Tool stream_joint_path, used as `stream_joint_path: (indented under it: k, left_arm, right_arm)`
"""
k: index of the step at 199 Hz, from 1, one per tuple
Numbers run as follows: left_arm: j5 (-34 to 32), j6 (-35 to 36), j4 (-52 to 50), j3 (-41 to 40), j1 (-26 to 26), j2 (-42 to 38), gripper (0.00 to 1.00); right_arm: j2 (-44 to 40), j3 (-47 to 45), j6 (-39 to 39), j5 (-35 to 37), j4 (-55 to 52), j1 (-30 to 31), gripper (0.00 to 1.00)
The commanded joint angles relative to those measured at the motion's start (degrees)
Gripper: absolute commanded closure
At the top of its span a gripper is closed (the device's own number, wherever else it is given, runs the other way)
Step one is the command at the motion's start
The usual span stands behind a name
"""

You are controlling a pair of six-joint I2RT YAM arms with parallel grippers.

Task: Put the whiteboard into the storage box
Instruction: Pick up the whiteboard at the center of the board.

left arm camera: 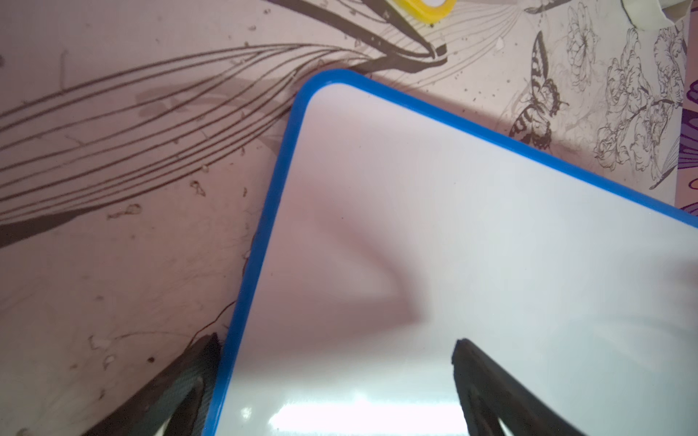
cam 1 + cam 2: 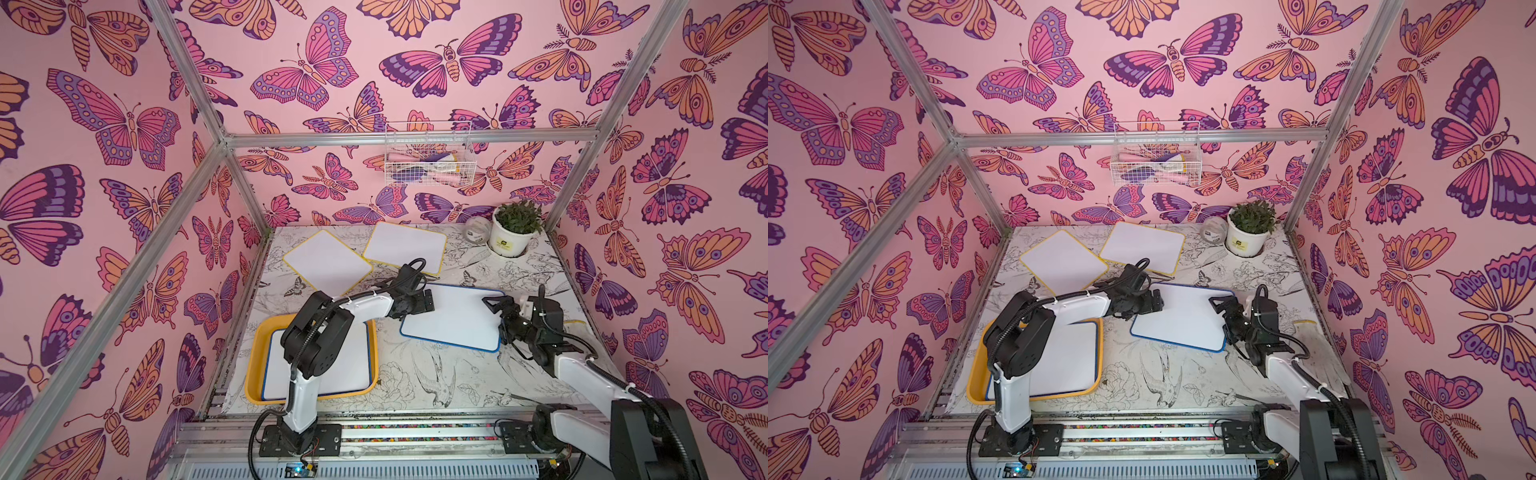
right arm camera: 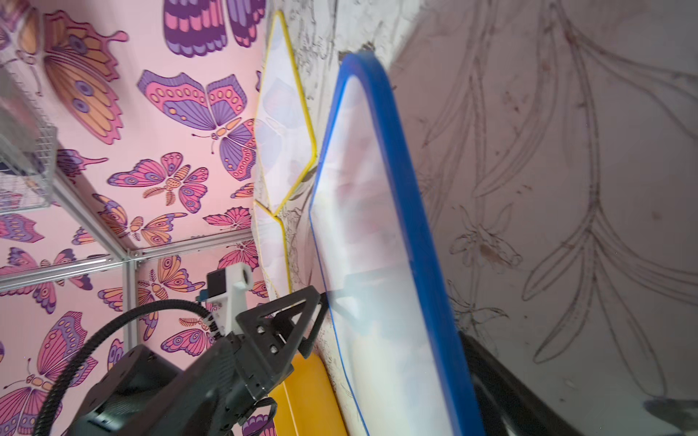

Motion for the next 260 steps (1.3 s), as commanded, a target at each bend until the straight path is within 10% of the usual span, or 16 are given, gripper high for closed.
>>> stream_joint_path:
  k: [1, 152, 260]
  left_arm:
    - [6.53, -2.24, -5.49, -2.26, -0.86, 2.22, 0.02]
    - [6.35, -1.9, -6.25, -1.94, -0.49, 0.6, 0.02]
    - [5.81, -0.96, -6.92, -1.16, -0.29, -2.35, 0.02]
  right_arm:
    - [-2.53, -1.31, 2.14, 1.55, 4.23, 0.24, 0.11]
    - [-11.87, -3.51, -3.77, 3.54, -1.75, 0.24, 0.71]
    - [-14.86, -3.69, -6.29, 4.53, -2.22, 0.24, 0.95]
